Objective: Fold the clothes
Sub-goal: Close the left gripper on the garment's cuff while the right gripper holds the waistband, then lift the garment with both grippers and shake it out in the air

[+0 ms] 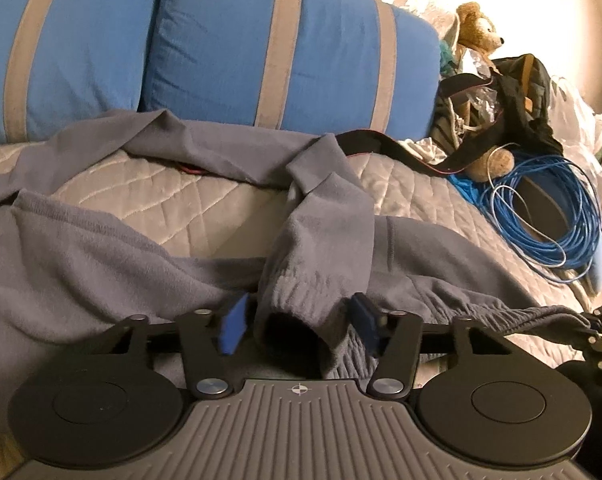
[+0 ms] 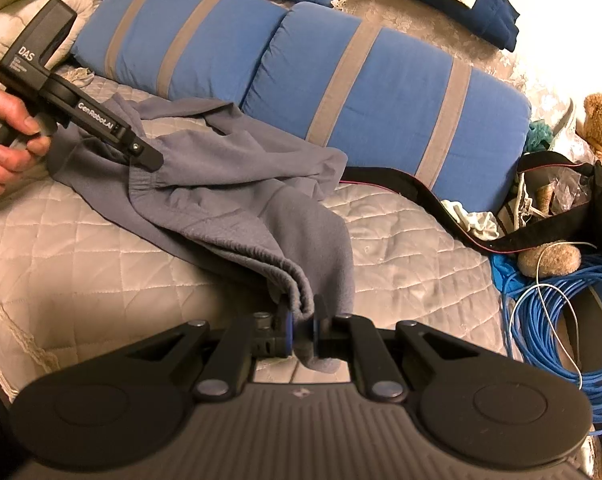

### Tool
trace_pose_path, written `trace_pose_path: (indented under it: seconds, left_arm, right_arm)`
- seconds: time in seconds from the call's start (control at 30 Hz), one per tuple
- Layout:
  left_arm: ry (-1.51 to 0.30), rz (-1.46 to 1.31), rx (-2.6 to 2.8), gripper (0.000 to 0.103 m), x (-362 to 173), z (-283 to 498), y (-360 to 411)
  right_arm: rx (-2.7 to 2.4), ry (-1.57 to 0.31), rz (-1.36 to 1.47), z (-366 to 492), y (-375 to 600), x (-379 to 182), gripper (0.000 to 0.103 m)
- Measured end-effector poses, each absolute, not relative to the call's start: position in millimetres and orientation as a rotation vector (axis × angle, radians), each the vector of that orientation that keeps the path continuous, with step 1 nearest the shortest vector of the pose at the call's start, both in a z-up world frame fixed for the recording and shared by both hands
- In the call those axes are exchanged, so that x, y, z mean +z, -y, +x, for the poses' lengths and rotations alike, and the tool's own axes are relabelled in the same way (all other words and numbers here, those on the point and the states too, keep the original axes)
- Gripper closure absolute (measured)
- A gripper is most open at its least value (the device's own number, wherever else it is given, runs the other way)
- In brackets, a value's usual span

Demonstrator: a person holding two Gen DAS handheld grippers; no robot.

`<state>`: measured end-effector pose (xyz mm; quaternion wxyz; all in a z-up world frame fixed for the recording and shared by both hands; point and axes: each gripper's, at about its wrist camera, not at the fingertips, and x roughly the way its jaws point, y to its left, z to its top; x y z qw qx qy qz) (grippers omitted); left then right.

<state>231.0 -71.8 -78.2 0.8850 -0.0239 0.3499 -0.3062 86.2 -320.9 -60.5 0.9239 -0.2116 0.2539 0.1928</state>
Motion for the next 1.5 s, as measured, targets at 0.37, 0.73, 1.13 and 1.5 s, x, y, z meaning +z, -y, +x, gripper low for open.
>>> trace_pose_path:
  seconds: [0.37, 0.73, 1.13, 1.5]
  left_arm:
    - [-0.731, -0.09, -0.616, 0.094, -78, 234, 66]
    - [-0.717, -0.122, -0.547, 0.095, -49, 248, 49]
    - [-0.651, -0.11, -0.505, 0.095, 62, 255, 4]
    - [-0.548, -0.079, -0.33, 0.095, 168, 222, -99]
  right_arm:
    - [0.397, -0.525, -0.445, 86, 319, -63, 0.094]
    - [0.391, -0.518, -0.524, 82, 303, -63, 0.094]
    - [0.506, -0.455, -0.436, 60, 256, 4, 0.094]
    - [0.814, -0.365, -0.335, -1, 167, 86, 0.094]
